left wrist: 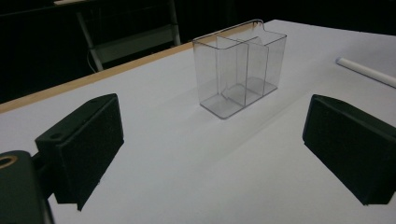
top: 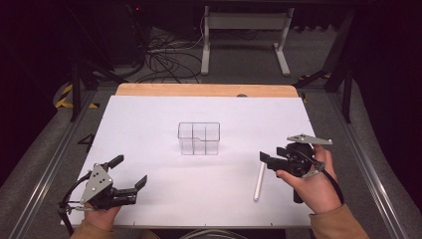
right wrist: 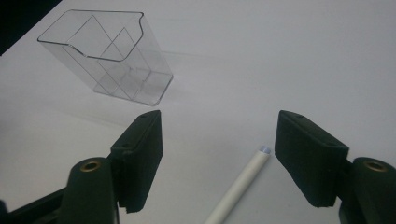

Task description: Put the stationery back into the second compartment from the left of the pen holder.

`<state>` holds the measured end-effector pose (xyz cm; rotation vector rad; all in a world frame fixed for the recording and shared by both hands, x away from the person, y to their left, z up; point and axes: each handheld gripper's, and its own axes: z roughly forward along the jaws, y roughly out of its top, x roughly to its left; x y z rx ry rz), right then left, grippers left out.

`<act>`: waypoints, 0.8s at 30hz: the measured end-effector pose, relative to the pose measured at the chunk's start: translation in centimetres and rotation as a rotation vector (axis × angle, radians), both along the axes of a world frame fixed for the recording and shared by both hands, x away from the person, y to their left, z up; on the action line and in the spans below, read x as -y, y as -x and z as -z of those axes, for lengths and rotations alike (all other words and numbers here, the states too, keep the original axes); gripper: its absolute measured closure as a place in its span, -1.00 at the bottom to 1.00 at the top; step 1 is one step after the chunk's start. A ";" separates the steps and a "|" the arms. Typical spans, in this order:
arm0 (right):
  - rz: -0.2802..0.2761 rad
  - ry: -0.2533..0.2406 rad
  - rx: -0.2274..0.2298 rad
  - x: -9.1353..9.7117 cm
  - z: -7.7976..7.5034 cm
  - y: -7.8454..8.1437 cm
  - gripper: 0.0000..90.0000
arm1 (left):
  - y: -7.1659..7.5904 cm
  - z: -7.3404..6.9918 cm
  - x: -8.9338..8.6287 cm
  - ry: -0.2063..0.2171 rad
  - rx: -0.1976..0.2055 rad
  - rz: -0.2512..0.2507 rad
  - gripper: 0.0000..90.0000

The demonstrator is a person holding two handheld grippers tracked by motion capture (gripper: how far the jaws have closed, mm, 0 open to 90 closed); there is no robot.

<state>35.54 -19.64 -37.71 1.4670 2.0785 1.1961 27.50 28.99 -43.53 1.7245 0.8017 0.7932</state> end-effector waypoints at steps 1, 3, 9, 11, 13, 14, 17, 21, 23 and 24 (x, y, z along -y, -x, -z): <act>0.000 0.005 0.002 -0.1 0.0 -0.1 -0.28 | 0.0 0.0 0.0 0.000 0.001 -0.001 -0.87; 0.046 0.003 -0.045 -0.3 0.0 -0.1 -0.28 | 0.0 0.0 0.0 0.001 0.001 -0.001 -0.87; 0.189 -0.064 -0.205 -0.8 0.0 -0.6 -0.34 | 0.0 0.0 0.0 -0.001 0.002 0.000 -0.87; 0.226 -0.096 -0.259 -0.9 0.0 -0.8 -0.33 | 0.0 0.0 0.0 -0.001 0.003 0.000 -0.87; 0.245 -0.106 -0.276 -1.0 0.0 -0.8 -0.33 | 0.0 0.0 0.0 -0.001 0.003 0.000 -0.87; 0.255 -0.109 -0.281 -1.1 0.0 -0.9 -0.32 | 0.0 0.0 0.0 0.004 -0.001 0.001 -0.87; 0.282 -0.098 -0.299 -1.4 0.2 -1.1 -0.32 | 0.0 0.1 0.1 0.001 -0.002 0.001 -0.87; 0.320 -0.099 -0.343 -2.2 0.2 -1.4 -0.31 | 0.0 0.0 0.1 0.003 -0.003 0.002 -0.87; 0.322 -0.094 -0.342 -2.3 0.2 -1.5 -0.31 | 0.0 0.0 0.1 0.003 -0.002 0.001 -0.86; 0.325 -0.094 -0.339 -2.4 0.3 -1.5 -0.31 | 0.0 0.0 0.1 0.003 -0.002 0.001 -0.86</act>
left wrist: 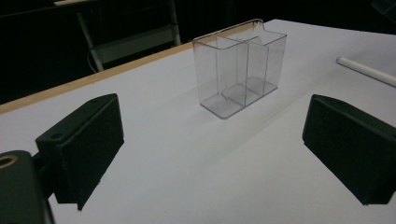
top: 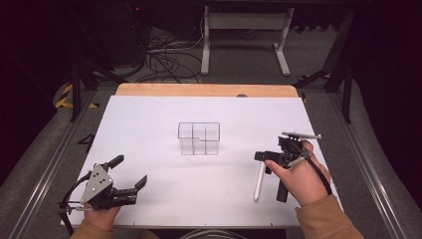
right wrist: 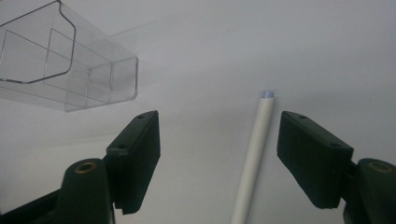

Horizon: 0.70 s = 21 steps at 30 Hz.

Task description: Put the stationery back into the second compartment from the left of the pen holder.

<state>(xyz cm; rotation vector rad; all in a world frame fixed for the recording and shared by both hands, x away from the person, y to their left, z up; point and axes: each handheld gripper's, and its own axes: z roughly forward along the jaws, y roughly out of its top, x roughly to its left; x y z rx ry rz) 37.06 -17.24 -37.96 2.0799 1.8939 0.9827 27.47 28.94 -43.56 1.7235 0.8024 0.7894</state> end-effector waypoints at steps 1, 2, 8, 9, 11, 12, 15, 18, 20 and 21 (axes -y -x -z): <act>0.004 0.008 -0.002 -0.1 0.1 -0.1 -0.31 | 0.0 0.0 0.0 -0.001 0.000 0.000 -0.86; 0.004 0.008 -0.002 -0.1 0.1 -0.1 -0.31 | 0.0 0.0 0.0 0.000 0.000 0.000 -0.86; 0.039 0.035 -0.020 -0.5 0.5 -0.3 -0.26 | 0.0 0.0 0.0 0.000 0.003 0.001 -0.86; 0.044 0.038 -0.024 -0.5 0.5 -0.3 -0.24 | 0.0 0.0 0.0 0.002 0.002 0.002 -0.87; 0.043 0.038 -0.032 -0.6 0.6 -0.4 -0.22 | 0.0 0.0 0.0 0.003 0.001 0.001 -0.86; 0.041 0.039 -0.052 -0.8 0.7 -0.5 -0.19 | 0.0 0.0 0.0 0.002 0.001 -0.001 -0.86; 0.042 0.037 -0.074 -0.9 0.9 -0.6 -0.15 | 0.0 0.0 0.0 -0.001 0.000 0.000 -0.86; 0.053 0.057 -0.098 -1.0 1.1 -0.9 -0.09 | 0.0 0.0 0.0 -0.002 0.003 0.000 -0.86; 0.057 0.066 -0.116 -1.1 1.3 -1.1 -0.03 | 0.0 0.0 0.0 -0.003 0.002 0.000 -0.86; 0.065 0.071 -0.129 -1.2 1.3 -1.2 0.00 | 0.0 0.1 0.0 -0.004 0.001 0.001 -0.86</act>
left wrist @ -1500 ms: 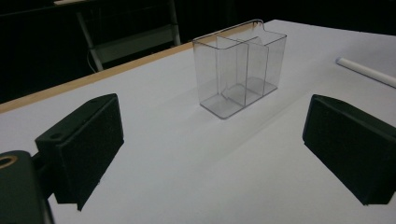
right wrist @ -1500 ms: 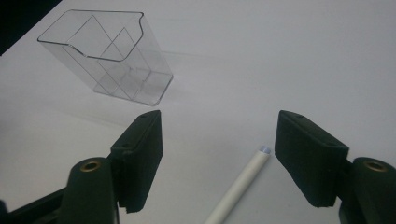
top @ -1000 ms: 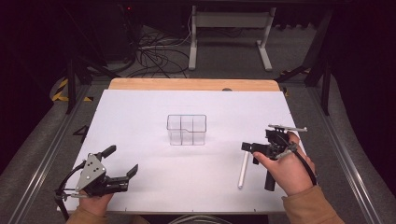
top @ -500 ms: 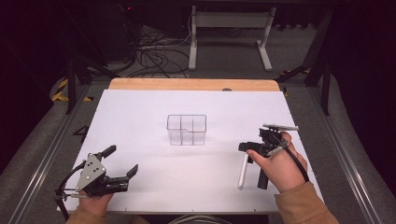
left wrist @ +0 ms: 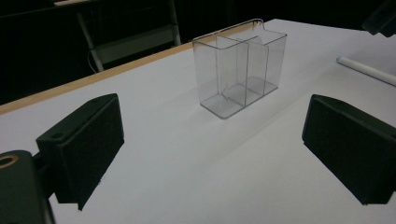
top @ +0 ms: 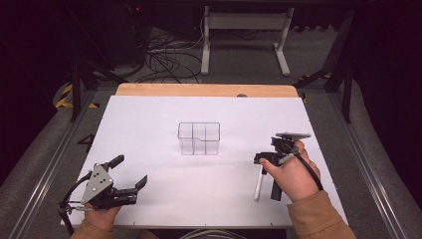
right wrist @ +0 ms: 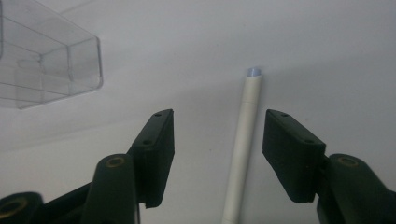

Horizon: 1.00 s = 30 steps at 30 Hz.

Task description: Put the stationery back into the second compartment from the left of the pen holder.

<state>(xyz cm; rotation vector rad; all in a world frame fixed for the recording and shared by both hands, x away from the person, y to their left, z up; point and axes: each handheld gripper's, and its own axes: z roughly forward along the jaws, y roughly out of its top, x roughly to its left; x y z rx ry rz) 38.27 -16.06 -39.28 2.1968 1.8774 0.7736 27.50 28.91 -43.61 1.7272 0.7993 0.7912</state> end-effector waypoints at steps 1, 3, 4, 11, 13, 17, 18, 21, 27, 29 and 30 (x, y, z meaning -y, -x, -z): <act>0.006 0.007 -0.014 -0.1 0.1 -0.1 0.02 | 0.0 0.0 0.0 0.000 0.000 -0.001 -0.86; 0.018 0.014 -0.040 -0.2 0.3 -0.4 0.05 | 0.1 0.0 0.0 0.004 0.000 -0.002 -0.86; 0.026 0.026 -0.064 -0.3 0.5 -0.8 0.08 | 0.1 0.0 0.0 0.005 0.000 -0.003 -0.86; 0.048 0.056 -0.119 -0.7 1.4 -1.7 0.15 | 0.0 0.0 0.0 0.001 -0.001 -0.001 -0.86; 0.048 0.069 -0.132 -0.8 1.7 -2.0 0.15 | 0.1 0.0 0.0 0.003 0.003 -0.005 -0.86; 0.056 0.083 -0.159 -1.1 2.3 -2.5 0.15 | 0.1 0.0 -0.1 0.003 0.005 -0.005 -0.86; 0.059 0.086 -0.167 -1.1 2.4 -2.7 0.15 | 0.1 0.0 -0.1 0.002 0.004 -0.004 -0.86; 0.069 0.094 -0.185 -1.3 2.7 -2.9 0.15 | 0.1 0.1 -0.1 0.004 0.003 -0.006 -0.86; 0.077 0.112 -0.209 -1.2 3.3 -3.3 0.16 | 0.0 0.1 0.0 0.003 0.004 -0.004 -0.85; 0.079 0.116 -0.210 -1.2 3.5 -3.4 0.18 | 0.0 0.1 0.0 0.003 0.004 -0.004 -0.85; 0.079 0.120 -0.214 -1.2 3.5 -3.5 0.19 | 0.0 0.1 0.0 0.003 0.004 -0.003 -0.85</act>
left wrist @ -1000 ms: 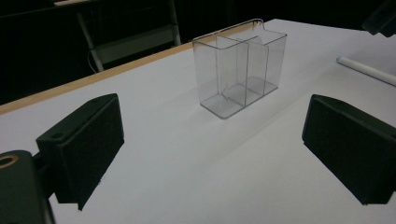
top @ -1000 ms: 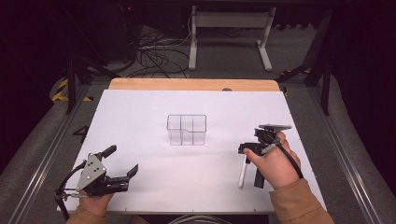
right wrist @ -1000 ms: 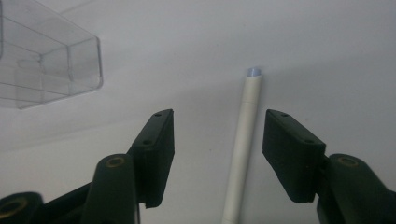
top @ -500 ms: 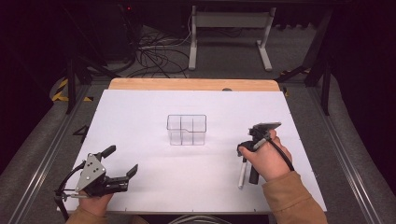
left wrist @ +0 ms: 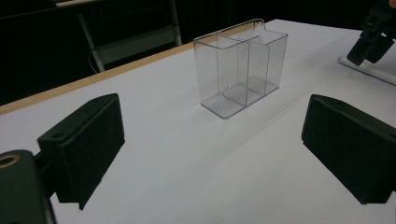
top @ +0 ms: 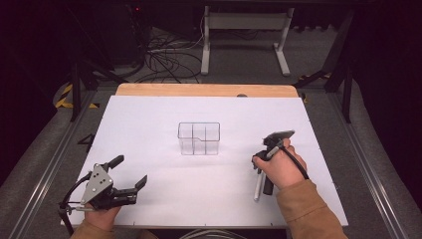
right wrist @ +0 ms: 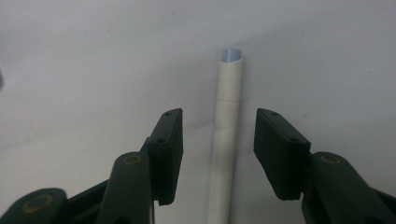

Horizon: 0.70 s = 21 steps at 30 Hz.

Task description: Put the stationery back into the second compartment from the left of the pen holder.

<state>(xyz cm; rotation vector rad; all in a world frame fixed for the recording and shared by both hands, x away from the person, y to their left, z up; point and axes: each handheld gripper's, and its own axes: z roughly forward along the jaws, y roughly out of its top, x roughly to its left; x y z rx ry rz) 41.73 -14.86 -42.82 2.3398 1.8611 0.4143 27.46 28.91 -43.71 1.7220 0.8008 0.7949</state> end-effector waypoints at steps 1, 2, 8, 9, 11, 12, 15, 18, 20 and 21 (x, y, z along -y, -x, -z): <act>0.001 0.003 -0.003 0.0 0.1 0.0 0.19 | 0.0 0.0 0.0 -0.001 0.002 0.000 -0.85; 0.005 0.003 -0.004 0.0 0.1 -0.1 0.20 | 0.0 0.0 0.0 -0.001 0.000 0.001 -0.85; 0.009 0.018 -0.017 -0.2 0.4 -0.1 0.29 | 0.0 0.0 0.0 -0.001 0.006 -0.001 -0.85; 0.009 0.022 -0.023 -0.2 0.4 -0.2 0.31 | 0.0 0.1 0.0 -0.002 0.006 -0.002 -0.85; 0.010 0.028 -0.024 -0.3 0.5 -0.2 0.39 | 0.0 0.1 0.0 -0.004 0.006 -0.003 -0.85; 0.007 0.036 -0.025 -0.3 0.5 -0.2 0.45 | 0.0 0.1 0.0 -0.003 0.005 -0.003 -0.84; 0.009 0.051 -0.026 -0.4 0.6 -0.2 0.58 | 0.0 0.1 0.0 -0.001 0.008 -0.003 -0.84; 0.010 0.065 -0.027 -0.4 0.8 -0.2 0.64 | 0.0 0.1 0.0 -0.003 0.010 -0.004 -0.84; 0.011 0.072 -0.031 -0.5 0.9 -0.3 0.67 | 0.0 0.1 0.0 -0.004 0.009 -0.003 -0.84; 0.012 0.075 -0.033 -0.5 1.0 -0.3 0.68 | 0.0 0.1 0.0 -0.003 0.010 -0.003 -0.84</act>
